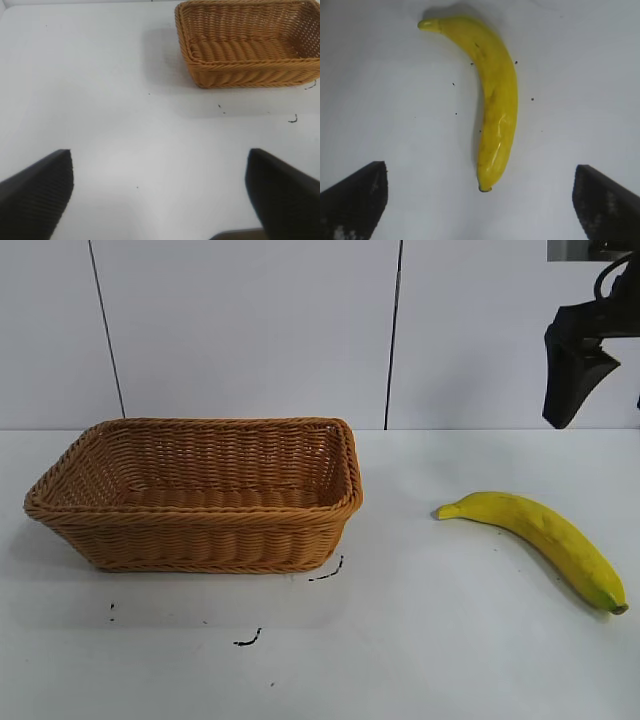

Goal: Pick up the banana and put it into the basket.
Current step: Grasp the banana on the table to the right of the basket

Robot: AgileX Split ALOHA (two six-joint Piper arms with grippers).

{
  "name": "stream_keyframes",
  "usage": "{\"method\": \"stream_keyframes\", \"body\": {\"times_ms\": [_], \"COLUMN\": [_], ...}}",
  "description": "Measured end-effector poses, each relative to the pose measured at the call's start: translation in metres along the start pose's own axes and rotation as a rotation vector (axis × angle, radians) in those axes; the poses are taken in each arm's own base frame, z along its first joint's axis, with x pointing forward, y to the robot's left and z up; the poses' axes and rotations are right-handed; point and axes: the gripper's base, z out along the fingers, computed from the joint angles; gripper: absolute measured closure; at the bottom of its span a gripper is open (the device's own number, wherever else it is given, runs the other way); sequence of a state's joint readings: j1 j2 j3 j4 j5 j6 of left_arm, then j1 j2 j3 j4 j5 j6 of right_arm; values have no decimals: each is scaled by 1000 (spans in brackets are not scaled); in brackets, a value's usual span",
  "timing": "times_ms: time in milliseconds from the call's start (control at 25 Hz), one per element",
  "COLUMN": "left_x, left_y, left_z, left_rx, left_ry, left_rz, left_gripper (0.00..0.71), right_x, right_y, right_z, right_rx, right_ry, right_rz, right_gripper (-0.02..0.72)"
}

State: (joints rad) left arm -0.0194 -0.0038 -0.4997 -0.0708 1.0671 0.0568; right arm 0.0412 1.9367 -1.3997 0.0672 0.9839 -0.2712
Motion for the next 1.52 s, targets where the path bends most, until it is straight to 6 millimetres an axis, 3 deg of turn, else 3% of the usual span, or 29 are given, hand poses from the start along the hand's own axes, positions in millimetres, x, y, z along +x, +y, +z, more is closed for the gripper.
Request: {"method": "stream_keyframes", "body": {"times_ms": [280,440,1520], "left_x": [0,0,0], "left_y": [0,0,0], "left_z": [0,0,0], "left_rx": [0,0,0], "left_ry": [0,0,-1], "left_rz": [0,0,0], "left_gripper": [17,17,17], "right_x": [-4,-5,-9], "right_y": [-4,-5,-9], "right_z": [52,66,83], "right_rx": [-12,-13,10], "right_ry": [67,74,40], "right_rz": [56,61,90], "right_gripper": [13,13,13]}}
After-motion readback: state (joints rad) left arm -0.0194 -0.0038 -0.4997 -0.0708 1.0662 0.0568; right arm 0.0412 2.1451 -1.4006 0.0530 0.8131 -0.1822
